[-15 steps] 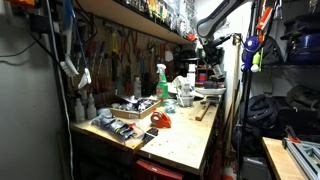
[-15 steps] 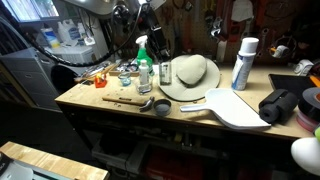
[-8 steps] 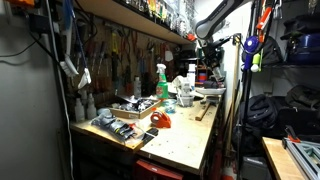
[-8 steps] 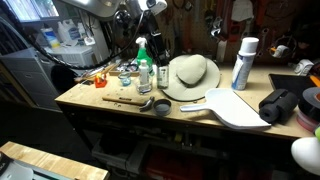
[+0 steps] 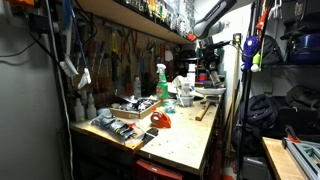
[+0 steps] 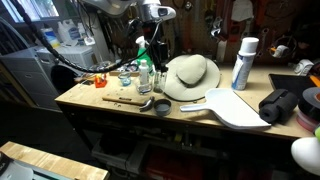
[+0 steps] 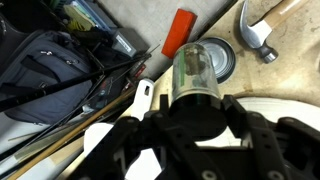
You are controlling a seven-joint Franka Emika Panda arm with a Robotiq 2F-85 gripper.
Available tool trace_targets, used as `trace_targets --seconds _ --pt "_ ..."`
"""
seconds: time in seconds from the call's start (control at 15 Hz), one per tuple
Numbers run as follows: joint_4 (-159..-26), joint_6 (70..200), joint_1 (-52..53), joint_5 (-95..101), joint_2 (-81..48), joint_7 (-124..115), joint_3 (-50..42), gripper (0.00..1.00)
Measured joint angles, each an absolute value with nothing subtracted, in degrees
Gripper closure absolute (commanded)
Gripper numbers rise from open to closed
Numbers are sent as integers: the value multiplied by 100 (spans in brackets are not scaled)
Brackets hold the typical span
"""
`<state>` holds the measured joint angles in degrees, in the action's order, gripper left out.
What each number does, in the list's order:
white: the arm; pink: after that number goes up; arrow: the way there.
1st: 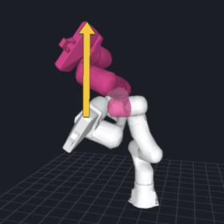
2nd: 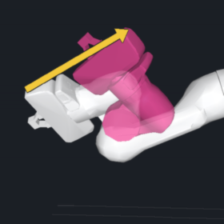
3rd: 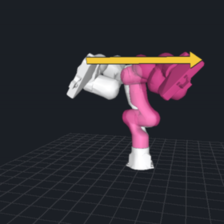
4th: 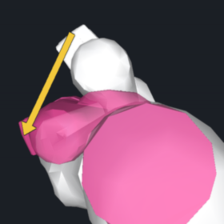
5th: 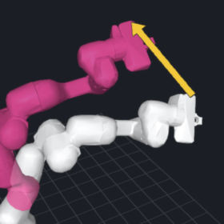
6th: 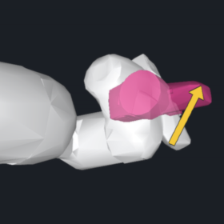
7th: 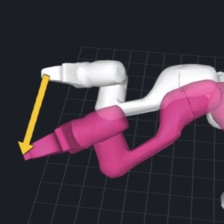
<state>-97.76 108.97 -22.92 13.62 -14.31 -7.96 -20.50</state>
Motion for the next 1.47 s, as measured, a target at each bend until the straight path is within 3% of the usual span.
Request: trace_targets --seconds 0.07,0.2,0.27,1.0,1.07,1.13,1.2,1.47 --pt "-9690 10875 -2348 1342 -1469 -631 -2083 44" --pt "-9605 10882 -2419 1364 -1496 -421 -2164 44" --pt "-9595 10883 -2438 1364 -1497 -379 -2182 69" --pt "-9639 10700 -2692 -38 -1566 -363 -2200 69" --pt "-9661 10777 -2761 -255 -1560 -321 -2208 44" --pt "-9660 10792 -2793 -289 -1561 -305 -2213 44" --pt "-9652 10792 -2793 -284 -1567 -305 -2214 69" --pt "-9638 10809 -2751 -284 -1627 -337 -2199 69"
